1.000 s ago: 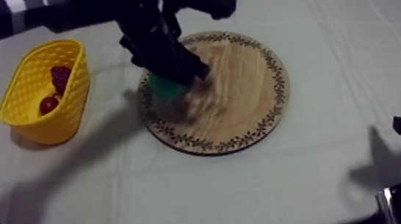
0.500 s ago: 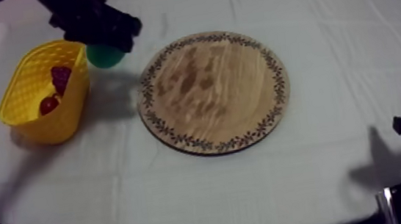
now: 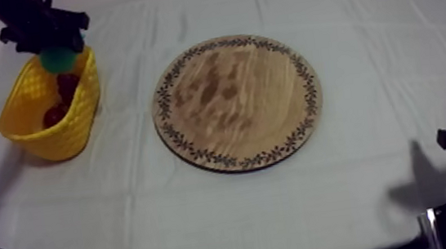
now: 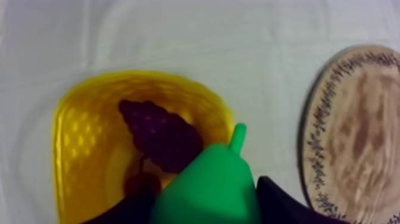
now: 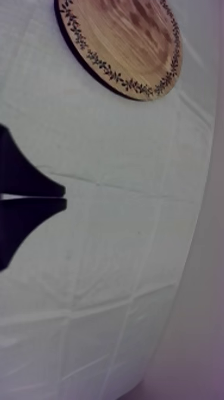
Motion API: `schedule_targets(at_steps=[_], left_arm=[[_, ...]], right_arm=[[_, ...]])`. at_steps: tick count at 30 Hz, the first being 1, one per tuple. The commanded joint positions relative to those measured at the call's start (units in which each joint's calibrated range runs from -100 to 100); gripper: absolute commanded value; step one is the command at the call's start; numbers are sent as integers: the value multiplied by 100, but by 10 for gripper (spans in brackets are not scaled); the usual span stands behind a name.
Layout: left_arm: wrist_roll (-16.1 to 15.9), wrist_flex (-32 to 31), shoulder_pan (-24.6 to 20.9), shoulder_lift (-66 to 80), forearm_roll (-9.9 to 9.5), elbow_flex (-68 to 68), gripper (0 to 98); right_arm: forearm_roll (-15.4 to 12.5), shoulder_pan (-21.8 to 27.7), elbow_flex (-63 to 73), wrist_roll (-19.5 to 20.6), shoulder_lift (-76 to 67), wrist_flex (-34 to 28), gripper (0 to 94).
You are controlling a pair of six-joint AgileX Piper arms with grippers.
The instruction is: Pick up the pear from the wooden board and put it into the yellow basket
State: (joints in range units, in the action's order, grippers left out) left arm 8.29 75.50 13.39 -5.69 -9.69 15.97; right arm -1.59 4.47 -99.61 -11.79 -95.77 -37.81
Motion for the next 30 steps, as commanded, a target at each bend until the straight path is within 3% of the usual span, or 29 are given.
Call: schedule_targets(at_steps=[1,14,22,26,30], left_arm=[[2,-85,-127,-34,-11,51,583],[-86,-566,-640,-250,-82,492,570],[-105,-686,-749,-151,-83,698,610],[-107,-721,-785,-68,-82,778,688],[-103,-780,-805,36,-100,912,873]], right_arm=[[0,-3,-5,0,1,-2,5],[0,-3,-5,0,1,-2,5],[0,-3,-5,0,1,-2,5],[0,-2,-5,0,1,-2,5],[0,-1,-5,0,1,-2,5]])
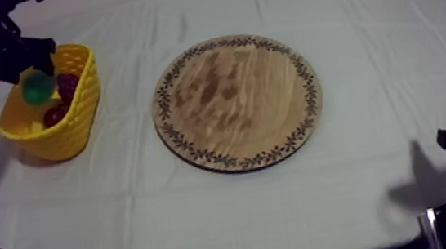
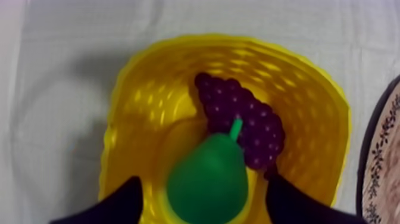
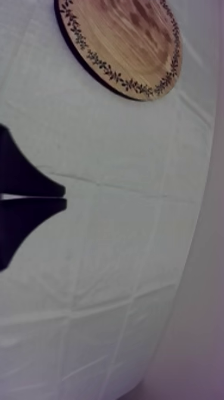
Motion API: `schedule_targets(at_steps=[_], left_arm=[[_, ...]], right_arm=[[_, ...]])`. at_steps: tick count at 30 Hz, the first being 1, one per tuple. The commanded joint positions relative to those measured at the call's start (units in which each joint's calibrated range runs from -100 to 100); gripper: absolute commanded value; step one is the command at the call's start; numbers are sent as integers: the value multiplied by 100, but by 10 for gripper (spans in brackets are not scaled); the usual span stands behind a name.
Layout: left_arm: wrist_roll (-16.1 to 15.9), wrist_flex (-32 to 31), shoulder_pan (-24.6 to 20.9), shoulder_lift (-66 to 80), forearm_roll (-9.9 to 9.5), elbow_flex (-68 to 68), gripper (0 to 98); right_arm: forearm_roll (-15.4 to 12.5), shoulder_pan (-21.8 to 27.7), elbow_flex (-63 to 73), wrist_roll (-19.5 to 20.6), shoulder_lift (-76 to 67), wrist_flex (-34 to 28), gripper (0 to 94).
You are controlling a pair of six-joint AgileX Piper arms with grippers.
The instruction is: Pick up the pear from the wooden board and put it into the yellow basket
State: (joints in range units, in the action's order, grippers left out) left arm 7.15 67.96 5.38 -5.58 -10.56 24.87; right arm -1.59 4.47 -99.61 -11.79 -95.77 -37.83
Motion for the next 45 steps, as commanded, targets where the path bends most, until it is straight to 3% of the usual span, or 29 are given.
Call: schedule_targets(at_steps=[1,8,12,22,26,29,37,45], left_arm=[[30,-62,-7,57,-30,56,899],[159,-361,-39,344,-147,256,956],[260,-617,-72,621,-198,404,905],[475,-2008,-121,2016,-474,1369,399],[457,-2793,-168,2895,-579,2171,146],[406,-3202,-202,3643,-596,2781,51],[589,-3843,-370,5791,-488,4164,3],[341,-3948,-400,7952,-164,5703,0]], right_arm=[[0,-2,-5,0,1,0,5],[0,-3,-5,0,1,0,5],[0,-3,-5,0,1,0,5],[0,-3,-5,0,1,0,5],[0,-3,-5,0,1,0,5],[0,-3,-5,0,1,0,5],[0,-3,-5,0,1,0,5],[0,-3,-5,0,1,0,5]])
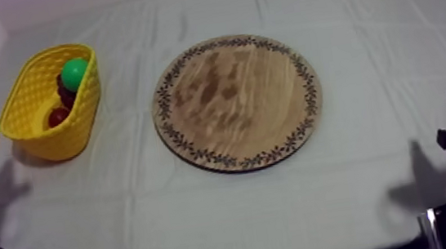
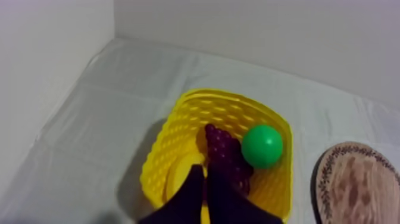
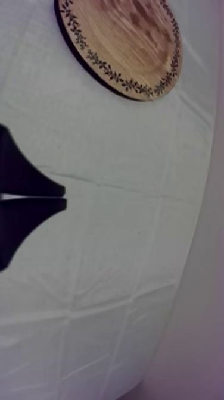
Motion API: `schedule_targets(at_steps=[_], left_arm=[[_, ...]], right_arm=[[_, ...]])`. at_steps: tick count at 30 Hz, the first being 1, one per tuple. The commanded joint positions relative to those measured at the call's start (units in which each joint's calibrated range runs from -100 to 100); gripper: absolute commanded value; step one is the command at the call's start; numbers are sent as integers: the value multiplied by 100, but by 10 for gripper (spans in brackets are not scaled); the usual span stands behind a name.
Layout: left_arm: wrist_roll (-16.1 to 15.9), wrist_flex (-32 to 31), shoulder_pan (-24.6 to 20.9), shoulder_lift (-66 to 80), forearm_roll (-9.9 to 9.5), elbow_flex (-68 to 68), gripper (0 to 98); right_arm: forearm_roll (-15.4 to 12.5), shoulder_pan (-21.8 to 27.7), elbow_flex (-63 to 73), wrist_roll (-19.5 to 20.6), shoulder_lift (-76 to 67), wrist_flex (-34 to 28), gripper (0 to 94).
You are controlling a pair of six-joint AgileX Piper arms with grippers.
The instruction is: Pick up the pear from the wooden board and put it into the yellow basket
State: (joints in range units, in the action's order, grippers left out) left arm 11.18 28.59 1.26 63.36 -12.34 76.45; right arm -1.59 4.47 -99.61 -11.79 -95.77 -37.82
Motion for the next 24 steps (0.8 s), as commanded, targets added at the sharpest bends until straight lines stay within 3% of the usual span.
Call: schedule_targets(at_steps=[1,13,24], left_arm=[[-100,11,29,1312,26,733,0],[-377,304,245,3071,159,1917,0],[-1026,212,263,3632,765,2267,0]], right_arm=[[0,-3,-5,0,1,0,5],[0,-3,-5,0,1,0,5],[0,-3,-5,0,1,0,5]])
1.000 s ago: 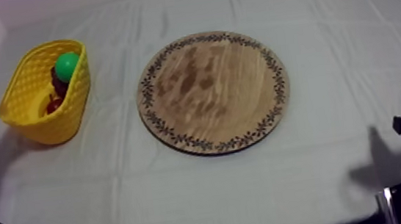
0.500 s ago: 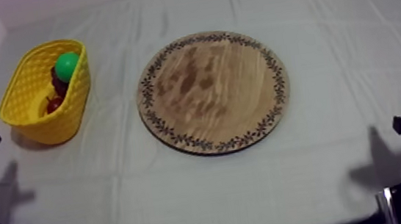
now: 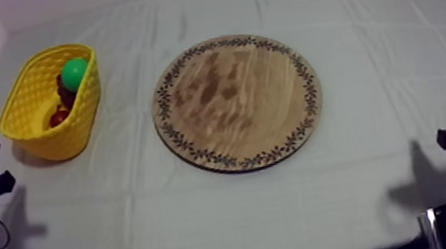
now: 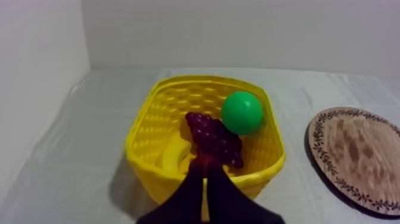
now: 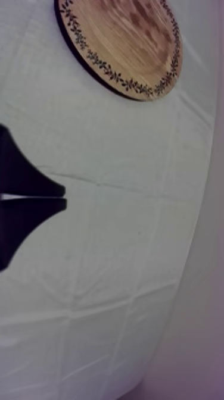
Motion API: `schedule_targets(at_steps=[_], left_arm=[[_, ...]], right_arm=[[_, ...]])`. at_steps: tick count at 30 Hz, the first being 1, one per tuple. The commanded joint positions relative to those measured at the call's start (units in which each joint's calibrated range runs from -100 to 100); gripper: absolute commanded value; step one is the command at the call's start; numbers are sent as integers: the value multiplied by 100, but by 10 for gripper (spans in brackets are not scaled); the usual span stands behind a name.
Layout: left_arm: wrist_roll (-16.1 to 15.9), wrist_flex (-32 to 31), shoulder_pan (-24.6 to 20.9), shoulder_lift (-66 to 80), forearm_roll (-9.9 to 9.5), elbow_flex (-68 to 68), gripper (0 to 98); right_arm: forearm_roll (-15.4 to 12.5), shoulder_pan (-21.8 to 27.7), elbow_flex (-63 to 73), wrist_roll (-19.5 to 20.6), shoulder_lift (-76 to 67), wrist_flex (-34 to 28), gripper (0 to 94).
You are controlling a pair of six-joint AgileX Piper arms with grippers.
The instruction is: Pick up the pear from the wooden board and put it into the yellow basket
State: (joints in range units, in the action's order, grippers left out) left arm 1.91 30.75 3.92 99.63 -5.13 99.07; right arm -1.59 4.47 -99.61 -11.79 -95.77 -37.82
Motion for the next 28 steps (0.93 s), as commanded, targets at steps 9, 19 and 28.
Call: schedule_targets(at_steps=[9,19,28], left_arm=[[-100,-179,-6,35,149,78,0],[-41,-42,-49,37,201,82,0],[-43,-18,-110,37,201,82,0]], right_arm=[[0,-2,-5,1,1,0,5],[0,-3,-5,0,1,0,5],[0,-3,-5,0,1,0,5]])
